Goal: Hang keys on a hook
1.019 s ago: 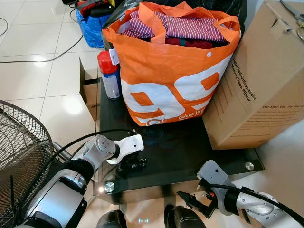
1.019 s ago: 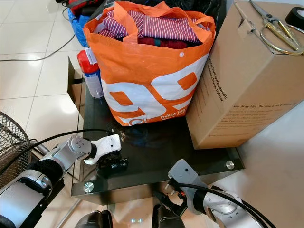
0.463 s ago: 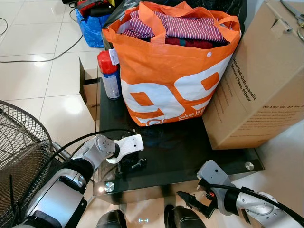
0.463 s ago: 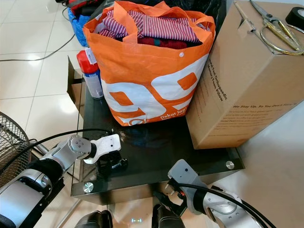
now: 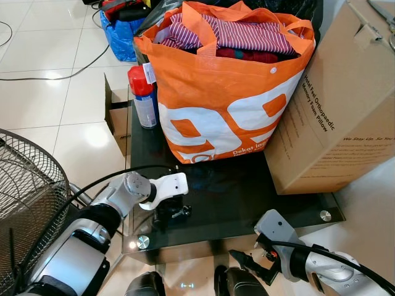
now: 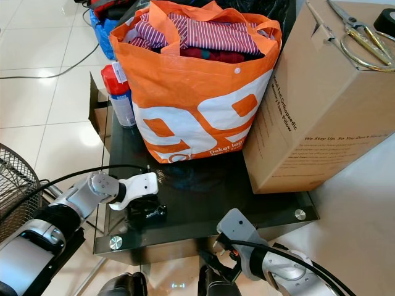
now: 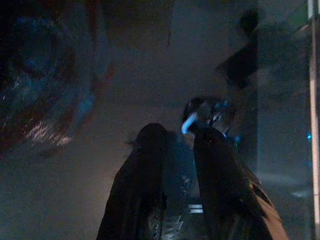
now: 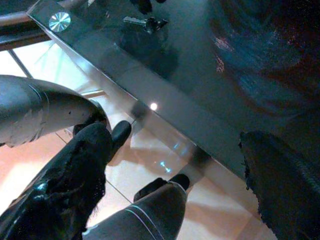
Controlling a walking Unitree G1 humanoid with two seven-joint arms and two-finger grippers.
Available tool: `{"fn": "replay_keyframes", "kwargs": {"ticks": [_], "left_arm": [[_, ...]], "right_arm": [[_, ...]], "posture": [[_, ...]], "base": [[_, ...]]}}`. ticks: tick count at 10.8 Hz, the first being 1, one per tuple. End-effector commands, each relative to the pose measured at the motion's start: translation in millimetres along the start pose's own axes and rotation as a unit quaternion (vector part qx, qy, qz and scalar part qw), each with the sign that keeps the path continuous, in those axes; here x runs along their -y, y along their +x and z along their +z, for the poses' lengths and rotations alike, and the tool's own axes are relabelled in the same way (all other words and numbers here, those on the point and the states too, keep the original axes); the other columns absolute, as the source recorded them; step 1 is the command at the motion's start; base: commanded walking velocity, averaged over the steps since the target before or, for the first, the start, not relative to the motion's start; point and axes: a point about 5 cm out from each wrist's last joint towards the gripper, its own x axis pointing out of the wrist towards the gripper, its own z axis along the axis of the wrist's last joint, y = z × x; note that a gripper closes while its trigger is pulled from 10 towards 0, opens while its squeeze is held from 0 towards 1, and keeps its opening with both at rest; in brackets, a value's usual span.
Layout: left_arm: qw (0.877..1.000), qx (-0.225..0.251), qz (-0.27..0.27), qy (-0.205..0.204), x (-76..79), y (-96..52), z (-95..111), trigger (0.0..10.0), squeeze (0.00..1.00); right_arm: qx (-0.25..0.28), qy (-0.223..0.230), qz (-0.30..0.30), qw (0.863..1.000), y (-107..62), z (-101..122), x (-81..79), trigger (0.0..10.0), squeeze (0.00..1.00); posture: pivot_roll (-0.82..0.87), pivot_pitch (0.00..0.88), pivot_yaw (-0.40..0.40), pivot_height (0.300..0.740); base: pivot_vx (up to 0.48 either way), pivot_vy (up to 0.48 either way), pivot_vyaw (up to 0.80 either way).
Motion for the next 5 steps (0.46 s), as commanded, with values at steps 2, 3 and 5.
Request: {"fn": "replay_keyframes", "kwargs": {"ticks": [2,3,5], "left_arm": [[1.0,0.019,0.006,-0.024,-1.4,0.5,5,10.0,1.0],[0.999,0.024,0.008,-0.03,-2.1,0.2,7,10.0,1.0],[0.997,0.052,-0.011,-0.051,1.6,4.8,17,10.0,1.0]], "right_arm": [[0.001,-0.006,-0.004,1.0,-0.2,0,0.8,10.0,0.0],[0.0,-0.006,-0.004,1.0,-0.2,0,0.8,10.0,0.0],[0.001,-0.006,-0.003,1.0,1.4,0,1.0,10.0,0.0]], "posture": [[-0.22,0.182,-0.002,0.74],[-0.22,0.182,-0.002,0.74],[-0.22,0.186,0.001,0.74]], "base": [[0.0,0.0,0.0],[0.0,0.0,0.0],[0.0,0.0,0.0]]}}
